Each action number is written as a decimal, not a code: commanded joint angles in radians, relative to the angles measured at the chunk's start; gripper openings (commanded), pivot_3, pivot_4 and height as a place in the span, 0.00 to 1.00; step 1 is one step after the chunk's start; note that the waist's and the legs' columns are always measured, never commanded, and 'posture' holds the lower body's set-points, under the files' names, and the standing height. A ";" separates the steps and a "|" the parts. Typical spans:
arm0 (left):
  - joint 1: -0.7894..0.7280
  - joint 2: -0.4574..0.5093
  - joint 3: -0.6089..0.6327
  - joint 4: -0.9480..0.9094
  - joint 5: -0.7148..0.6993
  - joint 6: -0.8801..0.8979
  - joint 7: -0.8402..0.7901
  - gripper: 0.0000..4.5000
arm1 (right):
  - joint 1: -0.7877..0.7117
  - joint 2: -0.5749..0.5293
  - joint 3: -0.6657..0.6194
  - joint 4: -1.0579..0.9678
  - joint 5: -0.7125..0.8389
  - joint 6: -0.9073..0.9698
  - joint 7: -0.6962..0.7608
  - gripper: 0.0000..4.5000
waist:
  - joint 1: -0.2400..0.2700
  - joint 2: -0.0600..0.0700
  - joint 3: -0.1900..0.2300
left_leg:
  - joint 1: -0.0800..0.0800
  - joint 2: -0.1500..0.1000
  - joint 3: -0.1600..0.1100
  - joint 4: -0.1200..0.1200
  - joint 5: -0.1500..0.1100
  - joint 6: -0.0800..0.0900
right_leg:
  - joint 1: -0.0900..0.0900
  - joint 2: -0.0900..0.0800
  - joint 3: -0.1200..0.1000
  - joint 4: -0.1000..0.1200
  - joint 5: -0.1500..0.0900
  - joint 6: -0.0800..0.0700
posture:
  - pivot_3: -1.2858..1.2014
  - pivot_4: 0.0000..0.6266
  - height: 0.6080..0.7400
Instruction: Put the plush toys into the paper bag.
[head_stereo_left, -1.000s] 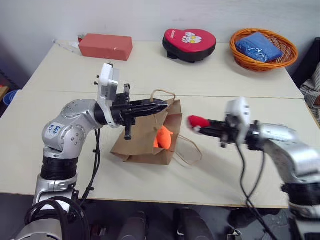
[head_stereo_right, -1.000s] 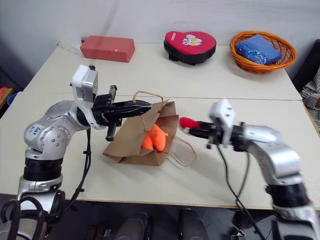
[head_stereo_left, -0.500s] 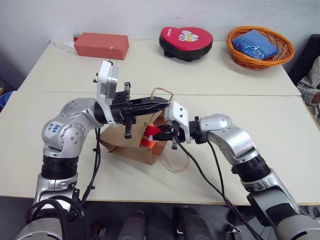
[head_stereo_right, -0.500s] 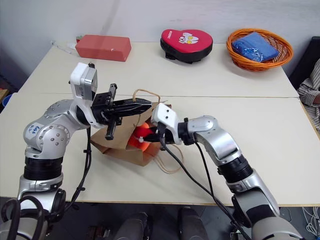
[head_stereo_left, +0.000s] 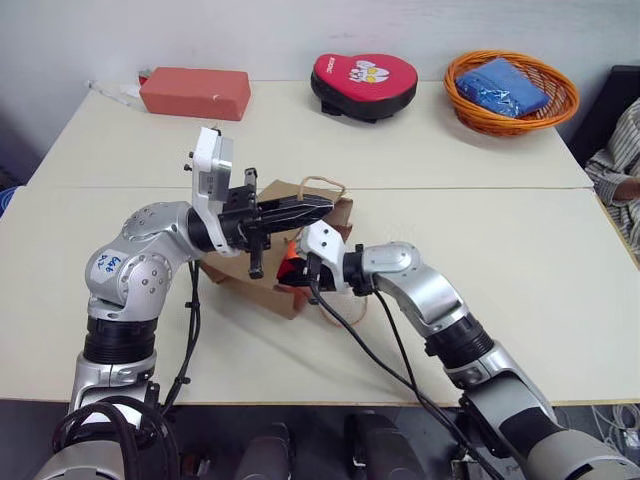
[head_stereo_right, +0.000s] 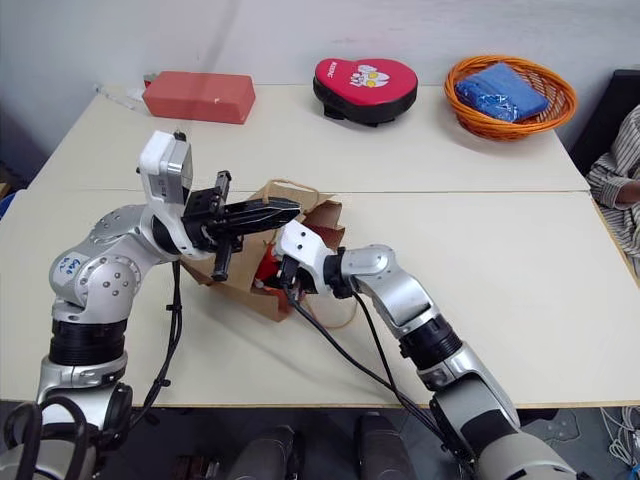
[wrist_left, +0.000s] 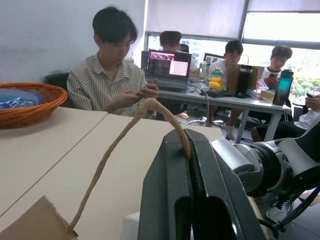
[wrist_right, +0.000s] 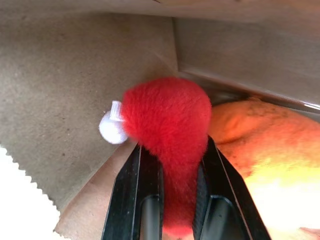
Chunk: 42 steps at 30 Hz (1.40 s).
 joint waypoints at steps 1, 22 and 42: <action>-0.014 -0.005 0.028 -0.029 -0.003 -0.032 0.010 0.00 | 0.010 0.024 -0.017 0.003 0.017 -0.016 0.016 0.28 | 0.000 0.000 0.000 | 0.000 0.000 0.000 0.000 0.000 0.000 | 0.000 0.000 0.000 0.000 0.000 0.000 | 0.52 0.24 1.00; 0.037 0.013 0.048 -0.069 -0.002 -0.048 0.048 0.00 | 0.080 -0.419 -0.327 -0.203 0.325 0.369 0.250 0.99 | 0.007 0.000 0.000 | 0.000 0.000 0.000 -0.001 0.000 0.000 | 0.000 0.000 0.001 -0.001 0.000 0.000 | 0.52 0.24 1.00; 0.044 0.021 0.042 -0.093 -0.009 -0.027 0.063 0.00 | 0.157 -0.270 -0.431 -0.254 0.518 1.180 -0.105 0.87 | 0.024 -0.002 -0.001 | 0.001 0.000 0.000 -0.002 0.000 0.000 | 0.001 0.000 0.001 -0.001 0.000 0.000 | 0.52 0.24 1.00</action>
